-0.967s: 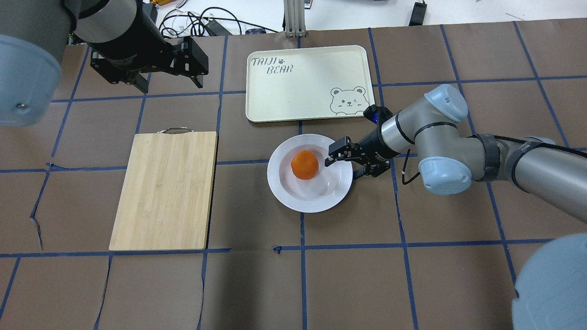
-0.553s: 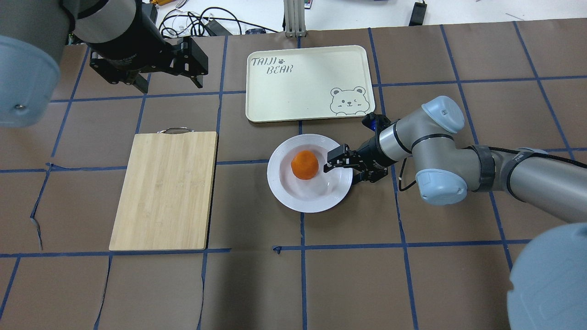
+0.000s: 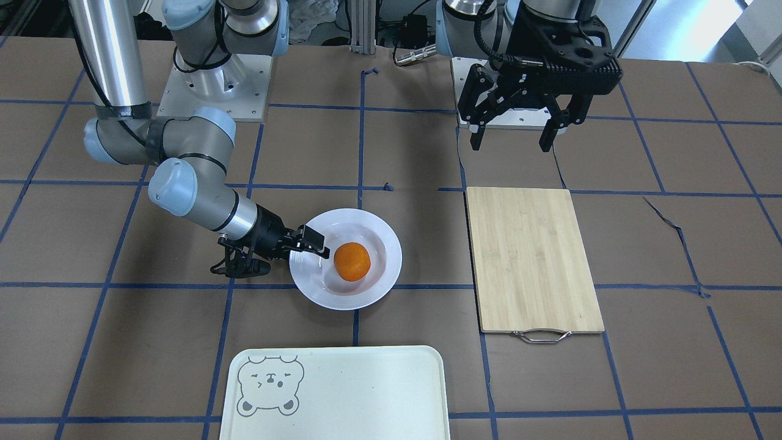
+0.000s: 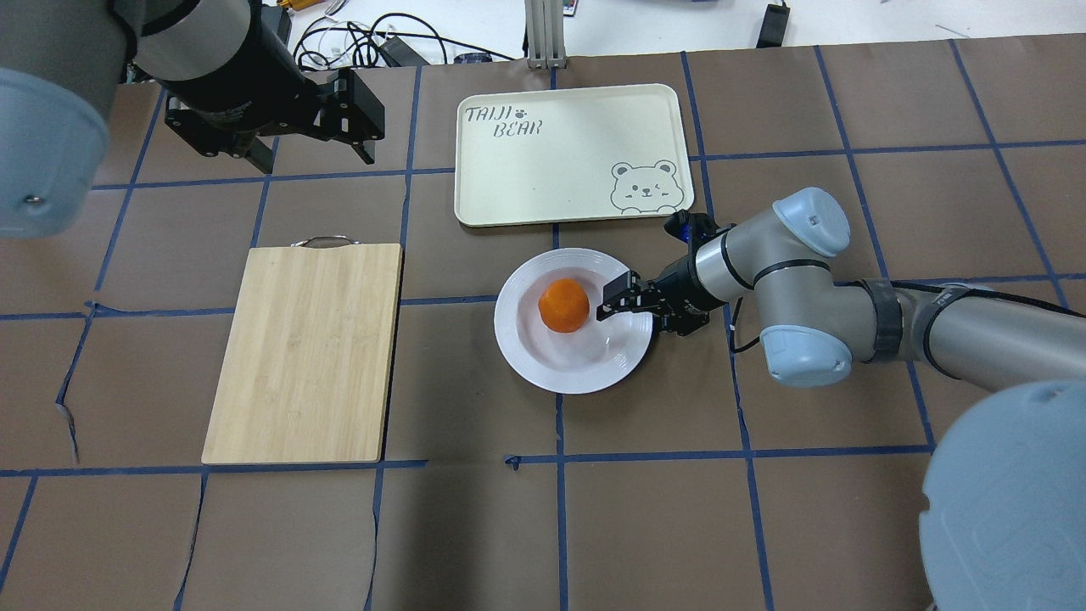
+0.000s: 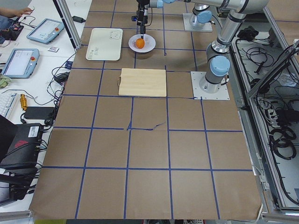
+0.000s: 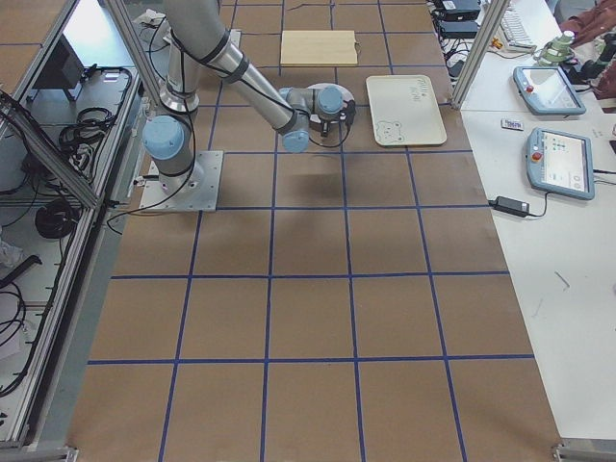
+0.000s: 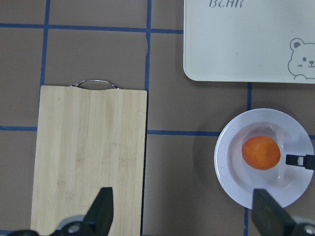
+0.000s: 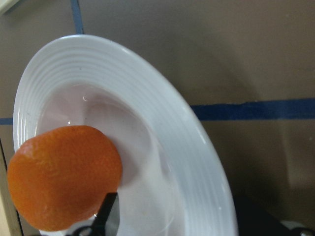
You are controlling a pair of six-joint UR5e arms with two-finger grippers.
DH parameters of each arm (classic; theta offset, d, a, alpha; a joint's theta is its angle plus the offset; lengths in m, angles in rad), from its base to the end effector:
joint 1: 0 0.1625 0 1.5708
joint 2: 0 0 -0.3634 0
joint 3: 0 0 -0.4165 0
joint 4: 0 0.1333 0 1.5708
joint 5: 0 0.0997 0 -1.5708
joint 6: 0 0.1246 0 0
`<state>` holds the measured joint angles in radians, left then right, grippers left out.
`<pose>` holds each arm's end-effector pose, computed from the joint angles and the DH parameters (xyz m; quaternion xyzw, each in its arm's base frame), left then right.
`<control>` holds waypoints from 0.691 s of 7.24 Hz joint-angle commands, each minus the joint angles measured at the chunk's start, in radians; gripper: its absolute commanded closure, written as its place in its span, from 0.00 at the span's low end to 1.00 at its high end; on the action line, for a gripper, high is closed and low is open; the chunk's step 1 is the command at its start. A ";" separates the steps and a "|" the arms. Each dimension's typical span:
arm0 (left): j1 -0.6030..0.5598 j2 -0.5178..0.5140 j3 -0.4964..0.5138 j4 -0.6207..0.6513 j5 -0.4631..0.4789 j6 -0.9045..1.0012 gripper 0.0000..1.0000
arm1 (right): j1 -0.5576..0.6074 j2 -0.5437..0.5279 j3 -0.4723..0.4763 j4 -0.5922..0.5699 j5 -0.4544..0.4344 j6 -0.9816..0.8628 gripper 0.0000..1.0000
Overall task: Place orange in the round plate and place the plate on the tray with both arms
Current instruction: 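Slide the bowl with the right gripper onto the bear tray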
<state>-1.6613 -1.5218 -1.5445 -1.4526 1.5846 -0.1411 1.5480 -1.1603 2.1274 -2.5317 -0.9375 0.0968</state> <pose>-0.1780 -0.5053 0.4537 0.0258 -0.9950 0.0967 0.0043 0.1960 -0.4851 0.0518 0.0578 0.9485 0.0145 0.3111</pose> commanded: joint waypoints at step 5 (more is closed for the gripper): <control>0.000 0.002 0.000 -0.002 0.002 0.000 0.00 | 0.046 -0.030 0.002 -0.002 -0.007 0.112 1.00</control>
<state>-1.6613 -1.5205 -1.5443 -1.4540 1.5853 -0.1411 1.5871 -1.1841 2.1303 -2.5353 -0.9438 0.1916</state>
